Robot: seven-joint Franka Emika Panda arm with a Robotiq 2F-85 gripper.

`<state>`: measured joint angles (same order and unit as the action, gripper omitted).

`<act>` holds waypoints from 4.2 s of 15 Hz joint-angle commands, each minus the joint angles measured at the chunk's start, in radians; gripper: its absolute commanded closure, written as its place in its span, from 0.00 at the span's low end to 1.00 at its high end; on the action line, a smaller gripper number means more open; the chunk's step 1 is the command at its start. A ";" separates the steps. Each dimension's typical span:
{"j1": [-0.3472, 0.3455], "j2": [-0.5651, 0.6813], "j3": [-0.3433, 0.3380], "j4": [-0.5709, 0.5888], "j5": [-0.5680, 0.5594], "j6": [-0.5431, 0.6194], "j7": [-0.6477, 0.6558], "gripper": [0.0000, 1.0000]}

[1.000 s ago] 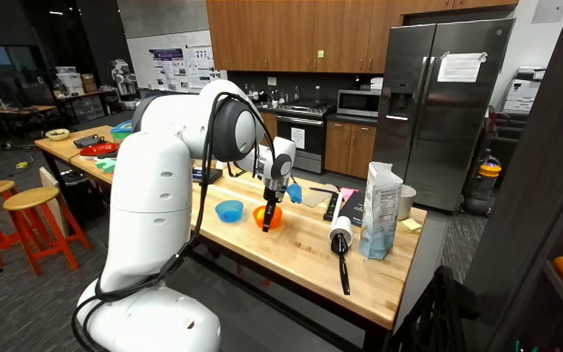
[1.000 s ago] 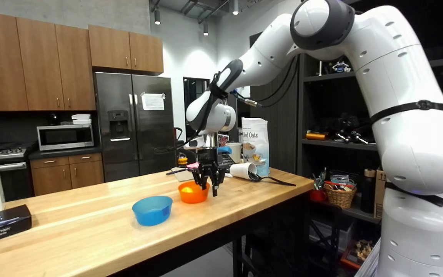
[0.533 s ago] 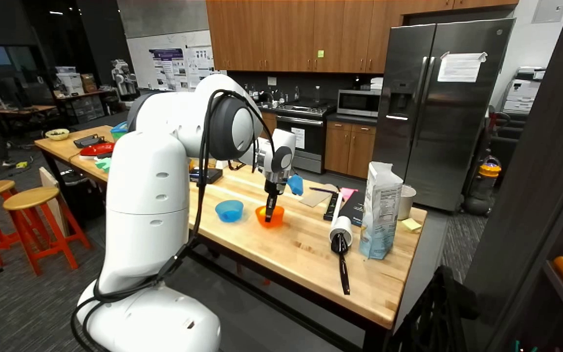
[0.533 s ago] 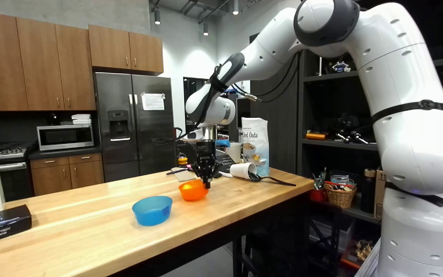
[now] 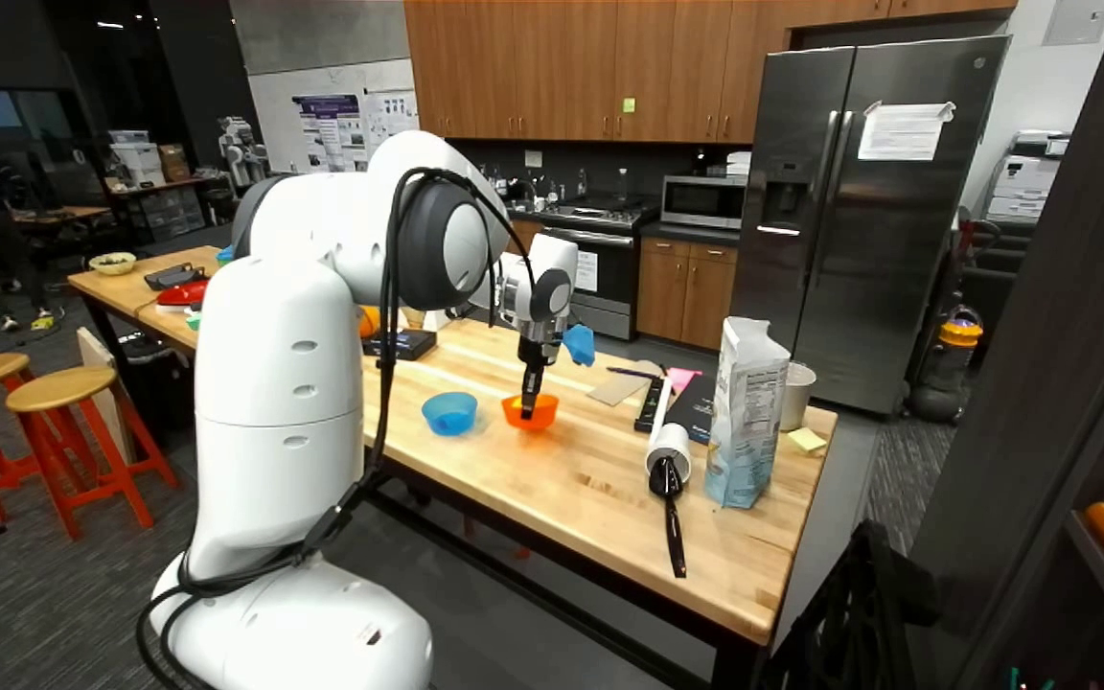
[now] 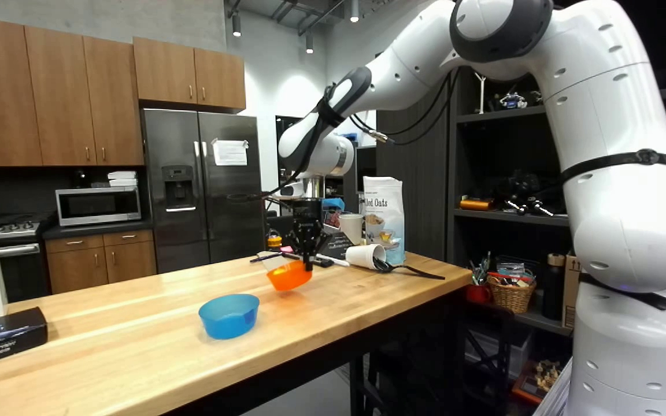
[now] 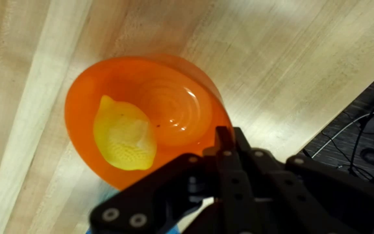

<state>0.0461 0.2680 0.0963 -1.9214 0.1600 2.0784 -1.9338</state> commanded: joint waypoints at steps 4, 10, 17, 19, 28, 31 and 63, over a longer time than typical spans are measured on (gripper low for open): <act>0.001 -0.030 0.029 0.053 -0.033 -0.060 0.001 0.99; 0.048 0.012 0.092 0.116 -0.024 -0.135 -0.012 0.99; 0.159 0.066 0.180 0.100 -0.017 -0.107 0.053 0.99; 0.198 0.102 0.213 0.095 -0.007 -0.076 0.100 0.99; 0.222 0.074 0.174 0.151 -0.174 -0.123 0.278 0.99; 0.194 0.079 0.105 0.173 -0.354 -0.094 0.312 0.99; -0.553 0.495 0.142 1.416 -0.271 -1.196 -0.671 0.99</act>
<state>-0.4341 0.7027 0.0947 -0.6030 -0.0492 0.9125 -2.6049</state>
